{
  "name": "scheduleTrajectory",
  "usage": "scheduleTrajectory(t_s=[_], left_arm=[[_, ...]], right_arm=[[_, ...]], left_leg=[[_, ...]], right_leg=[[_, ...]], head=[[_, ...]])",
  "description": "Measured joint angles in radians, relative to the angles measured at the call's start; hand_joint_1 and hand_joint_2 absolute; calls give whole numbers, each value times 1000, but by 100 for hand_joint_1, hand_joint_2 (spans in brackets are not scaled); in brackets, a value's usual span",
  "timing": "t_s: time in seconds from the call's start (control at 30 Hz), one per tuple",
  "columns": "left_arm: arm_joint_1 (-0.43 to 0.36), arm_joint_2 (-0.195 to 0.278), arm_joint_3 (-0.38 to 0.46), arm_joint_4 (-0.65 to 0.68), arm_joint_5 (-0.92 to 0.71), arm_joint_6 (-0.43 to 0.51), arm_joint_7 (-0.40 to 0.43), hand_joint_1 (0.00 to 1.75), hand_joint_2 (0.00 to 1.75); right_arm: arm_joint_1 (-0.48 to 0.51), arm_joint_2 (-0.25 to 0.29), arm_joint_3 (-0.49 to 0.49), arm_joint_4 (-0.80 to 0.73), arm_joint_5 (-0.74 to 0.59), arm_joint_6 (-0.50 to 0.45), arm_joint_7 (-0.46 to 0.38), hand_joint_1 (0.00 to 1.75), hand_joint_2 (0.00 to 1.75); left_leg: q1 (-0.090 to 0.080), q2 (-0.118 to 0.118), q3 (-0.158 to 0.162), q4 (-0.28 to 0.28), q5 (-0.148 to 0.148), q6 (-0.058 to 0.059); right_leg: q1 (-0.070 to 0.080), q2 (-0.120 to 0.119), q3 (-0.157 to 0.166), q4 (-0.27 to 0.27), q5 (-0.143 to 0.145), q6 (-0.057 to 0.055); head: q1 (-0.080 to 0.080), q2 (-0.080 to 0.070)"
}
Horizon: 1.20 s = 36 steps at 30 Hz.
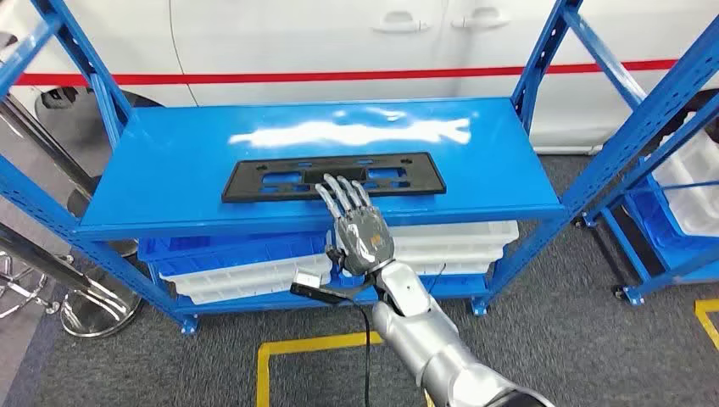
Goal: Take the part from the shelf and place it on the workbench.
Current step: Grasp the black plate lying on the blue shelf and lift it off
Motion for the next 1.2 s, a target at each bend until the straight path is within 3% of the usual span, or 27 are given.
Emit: scheduleTrajectory(t_s=[0.07,0.1,0.13,0.2,0.23,0.3,0.4,0.47,0.57,0.6,0.63,0.7,0.77,0.8,0.9,0.97,1.0,1.07,1.1,1.13,1.2], left_arm=[[1,0,0,0,0,0,1,0,0],[3,0,0,0,1,1,2,0,0],[4,0,0,0,1,1,2,0,0],[5,-1,1,0,1,1,2,0,0],[5,-2,1,1,1,1,2,0,0],[4,-3,1,1,1,1,2,0,0],[3,-3,1,1,1,1,2,0,0],[2,-3,1,1,2,1,2,0,0],[3,-3,1,1,3,1,2,0,0],[4,-3,1,1,3,1,2,0,0],[4,-2,1,2,4,1,2,0,0],[4,-1,1,2,4,1,2,0,0],[3,0,1,2,4,1,-3,0,0],[2,1,1,1,3,1,-8,0,0],[1,2,1,1,-3,-2,-30,0,0],[1,2,1,1,-7,-5,-39,0,0],[0,2,0,1,-9,-7,-42,0,0],[-3,2,0,2,-11,-10,-45,0,0],[-2,3,0,2,-12,-10,-46,0,0],[-1,3,-1,2,-13,-10,-46,0,0],[0,3,-1,2,-13,-10,-46,0,0]], right_arm=[[6,-3,0,3,0,0,1,0,175],[12,-5,0,5,0,0,2,0,175],[15,-7,0,7,0,0,3,0,175],[17,-9,0,9,0,0,3,0,175],[16,-10,0,9,0,0,4,0,175],[15,-11,0,10,0,0,5,0,175],[15,-11,0,10,0,0,6,0,175],[12,-11,0,10,0,0,6,0,175],[12,-11,0,13,-5,0,4,0,175],[13,-11,0,15,-7,0,2,0,175],[13,-11,-1,17,-10,0,0,0,175],[13,-11,-2,19,-14,0,-4,0,175],[12,-11,-4,19,-16,0,-6,0,175],[11,-12,-5,20,-16,0,-6,0,175],[10,-12,-10,20,-16,0,-7,0,175],[6,-13,-13,19,-17,0,-8,0,175],[5,-14,-14,19,-17,0,-8,0,175],[6,-16,-17,21,-17,0,-8,0,175],[9,-18,-18,23,-17,0,-8,0,175],[12,-19,-19,25,-17,0,-8,0,175],[12,-22,-20,28,-17,0,-8,0,175]], left_leg=[[0,0,7,0,-6,0],[0,-1,15,0,-12,-1],[0,-2,25,1,-19,-2],[0,-4,44,0,-31,-6],[-1,-5,52,0,-36,-10],[-4,-7,56,0,-41,-20],[-4,-6,56,-2,-43,-37],[-3,-5,34,47,-72,-46],[-1,-4,-69,240,-148,-55],[-1,-4,-96,279,-150,-56],[-1,-4,-105,279,-131,-56],[-1,-4,-69,173,-49,-51],[-5,-5,-15,56,0,-43],[-7,-6,0,25,3,-38],[-5,-7,9,9,-14,-22],[0,-6,22,-2,-20,-11],[1,-6,29,-5,-24,-6],[1,-5,37,-6,-33,0],[1,-5,42,-5,-38,0],[1,-5,49,-5,-44,0],[1,-7,67,-3,-59,-3]], right_leg=[[-1,0,-56,66,-2,2],[-2,0,-100,105,11,3],[-2,0,-125,102,49,2],[-1,-1,-125,-6,164,-5],[3,-2,-115,-67,208,-10],[9,-3,-99,-141,238,-23],[9,1,-94,-158,236,-40],[3,1,-86,-168,239,-52],[6,-2,-79,-171,234,-64],[7,-2,-76,-170,230,-66],[8,0,-72,-170,226,-66],[9,2,-55,-168,212,-62],[12,4,-45,-164,197,-54],[14,4,-44,-162,192,-49],[15,3,-43,-164,183,-34],[14,1,-58,-125,162,-22],[12,0,-85,-74,142,-17],[8,0,-173,62,103,-9],[6,0,-213,110,100,-6],[4,0,-238,126,118,-5],[1,-1,-230,49,207,-7]], head=[[0,0],[0,0],[0,0],[0,0],[0,0],[0,0],[0,0],[0,0],[-1,0],[-1,0],[-1,0],[-1,0],[-1,0],[-1,0],[-1,0],[0,0],[0,0],[0,0],[0,0],[0,0],[0,0]])
